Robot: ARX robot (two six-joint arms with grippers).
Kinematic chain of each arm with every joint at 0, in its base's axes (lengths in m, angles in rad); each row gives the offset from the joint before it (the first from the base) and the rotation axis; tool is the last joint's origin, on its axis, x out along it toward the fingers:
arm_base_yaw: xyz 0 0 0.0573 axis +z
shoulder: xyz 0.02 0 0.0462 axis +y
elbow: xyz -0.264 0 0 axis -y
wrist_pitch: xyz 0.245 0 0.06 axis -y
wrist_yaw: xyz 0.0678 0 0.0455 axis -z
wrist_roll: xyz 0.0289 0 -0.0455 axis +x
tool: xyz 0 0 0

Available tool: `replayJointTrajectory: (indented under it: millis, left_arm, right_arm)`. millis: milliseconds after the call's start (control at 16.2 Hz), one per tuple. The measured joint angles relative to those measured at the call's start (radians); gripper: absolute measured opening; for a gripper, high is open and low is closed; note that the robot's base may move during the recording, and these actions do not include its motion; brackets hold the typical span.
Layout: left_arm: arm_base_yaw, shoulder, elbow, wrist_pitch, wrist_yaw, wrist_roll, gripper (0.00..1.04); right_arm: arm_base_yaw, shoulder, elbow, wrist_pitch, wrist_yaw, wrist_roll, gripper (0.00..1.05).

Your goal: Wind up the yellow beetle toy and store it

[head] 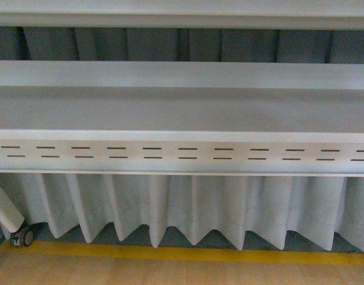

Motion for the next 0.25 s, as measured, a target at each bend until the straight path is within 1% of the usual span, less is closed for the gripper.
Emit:
replayJointTrajectory:
  millis: [247]
  left_arm:
    - [0.000,0.000,0.000,0.000,0.000,0.000,0.98]
  right_arm:
    - [0.000,0.000,0.000,0.000,0.000,0.000,0.98]
